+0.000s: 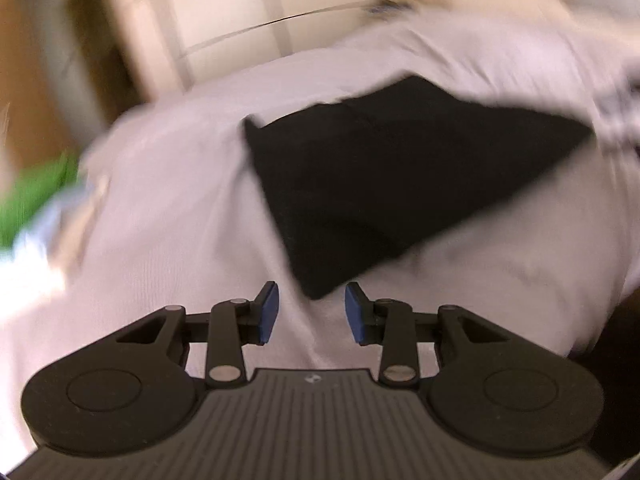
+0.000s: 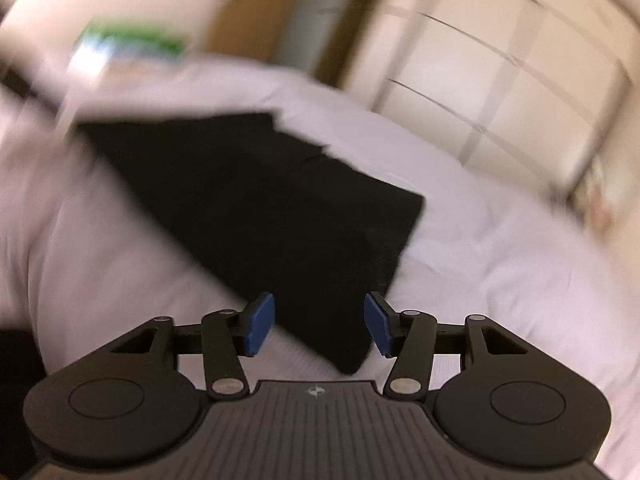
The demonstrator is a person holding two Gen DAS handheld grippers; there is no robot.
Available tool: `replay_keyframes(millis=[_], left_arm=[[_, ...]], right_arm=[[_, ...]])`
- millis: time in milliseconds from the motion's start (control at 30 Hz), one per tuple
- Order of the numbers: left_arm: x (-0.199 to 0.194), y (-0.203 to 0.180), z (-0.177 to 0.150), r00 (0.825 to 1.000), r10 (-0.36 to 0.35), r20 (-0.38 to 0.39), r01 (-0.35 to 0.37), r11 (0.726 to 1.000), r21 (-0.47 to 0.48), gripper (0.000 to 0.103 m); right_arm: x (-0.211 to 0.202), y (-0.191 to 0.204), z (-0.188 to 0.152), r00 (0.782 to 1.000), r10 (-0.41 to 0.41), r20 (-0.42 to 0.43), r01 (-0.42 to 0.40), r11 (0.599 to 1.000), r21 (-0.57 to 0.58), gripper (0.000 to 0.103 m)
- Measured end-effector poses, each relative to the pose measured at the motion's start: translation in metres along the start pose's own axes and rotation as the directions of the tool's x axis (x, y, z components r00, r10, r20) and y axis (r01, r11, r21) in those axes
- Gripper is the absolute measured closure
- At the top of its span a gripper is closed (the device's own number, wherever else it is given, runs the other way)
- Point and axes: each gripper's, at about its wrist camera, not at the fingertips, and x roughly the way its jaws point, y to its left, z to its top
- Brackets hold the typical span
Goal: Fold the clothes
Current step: 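Grasp the folded skirt edge with both grippers and lift it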
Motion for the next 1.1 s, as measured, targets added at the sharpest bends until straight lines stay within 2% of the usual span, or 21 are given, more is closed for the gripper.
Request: replay_keyframes(millis=[33,67,167,200,233,267,300,333,467,533,667,800,833,900,1000,1033,1067,1100], left_arm=[[0.003,-0.012,0.001,1.000,0.021,0.011,-0.022,0.995,0.102,0.070],[0.007,-0.024,0.001,0.999,0.044,0.022,-0.048,0.978,0.203,0.070],[0.023,-0.046,-0.003,0.994,0.101,0.049,-0.112,0.899,0.422,0.071],[0.028,-0.049,-0.005,0.993,0.103,0.054,-0.116,0.879,0.463,0.077],[0.031,-0.051,-0.008,0.993,0.102,0.058,-0.117,0.859,0.498,0.089],[0.034,-0.053,-0.012,0.993,0.100,0.061,-0.117,0.842,0.527,0.092],[0.035,-0.053,-0.015,0.993,0.097,0.072,-0.120,0.824,0.554,0.093],[0.033,-0.051,-0.018,0.992,0.092,0.089,-0.127,0.809,0.574,0.094],[0.027,-0.040,-0.024,0.991,0.067,0.113,-0.122,0.783,0.610,0.095],[0.030,-0.039,-0.030,0.993,0.057,0.104,-0.111,0.758,0.643,0.095],[0.044,-0.043,-0.047,0.994,0.060,0.093,-0.109,0.682,0.723,0.095],[0.045,-0.043,-0.057,0.992,0.068,0.107,-0.126,0.591,0.797,0.096],[0.046,-0.040,-0.058,0.992,0.072,0.104,-0.126,0.581,0.804,0.096],[0.052,-0.033,-0.060,0.991,0.107,0.083,-0.130,0.581,0.803,0.102],[0.058,-0.023,-0.073,0.983,0.179,0.044,-0.144,0.601,0.786,0.103],[0.056,-0.020,-0.075,0.981,0.191,0.038,-0.151,0.622,0.768,0.102],[0.049,-0.018,-0.072,0.981,0.190,0.042,-0.159,0.658,0.736,0.101],[0.043,-0.019,-0.069,0.981,0.186,0.052,-0.167,0.678,0.716,0.099]], right_arm=[[0.004,0.014,0.000,1.000,-0.020,-0.014,0.019,0.996,-0.090,0.050],[0.009,0.026,0.000,0.999,-0.044,-0.015,0.040,0.983,-0.180,0.050],[0.027,0.047,-0.002,0.994,-0.105,-0.013,0.093,0.931,-0.352,0.051],[0.034,0.052,-0.002,0.993,-0.120,-0.015,0.105,0.912,-0.396,0.058],[0.041,0.055,-0.003,0.991,-0.129,-0.023,0.106,0.893,-0.437,0.065],[0.047,0.056,-0.005,0.990,-0.136,-0.033,0.104,0.874,-0.475,0.068],[0.054,0.058,-0.007,0.989,-0.144,-0.042,0.102,0.852,-0.513,0.081],[0.057,0.056,-0.008,0.989,-0.140,-0.043,0.097,0.847,-0.522,0.091],[0.056,0.043,-0.008,0.990,-0.137,-0.025,0.103,0.841,-0.530,0.095],[0.061,0.037,-0.009,0.989,-0.148,-0.031,0.108,0.836,-0.538,0.096],[0.078,0.028,-0.021,0.983,-0.159,-0.089,0.090,0.847,-0.524,0.096],[0.081,0.026,-0.029,0.982,-0.152,-0.113,0.077,0.865,-0.495,0.097],[0.082,0.024,-0.029,0.982,-0.151,-0.116,0.076,0.869,-0.489,0.097],[0.084,0.020,-0.029,0.981,-0.150,-0.121,0.075,0.876,-0.477,0.097],[0.088,0.021,-0.034,0.978,-0.145,-0.151,0.060,0.885,-0.461,0.095],[0.086,0.026,-0.035,0.975,-0.160,-0.151,0.069,0.874,-0.481,0.092],[0.084,0.030,-0.035,0.973,-0.176,-0.146,0.081,0.861,-0.503,0.091],[0.079,0.032,-0.032,0.973,-0.179,-0.146,0.085,0.866,-0.492,0.085]])
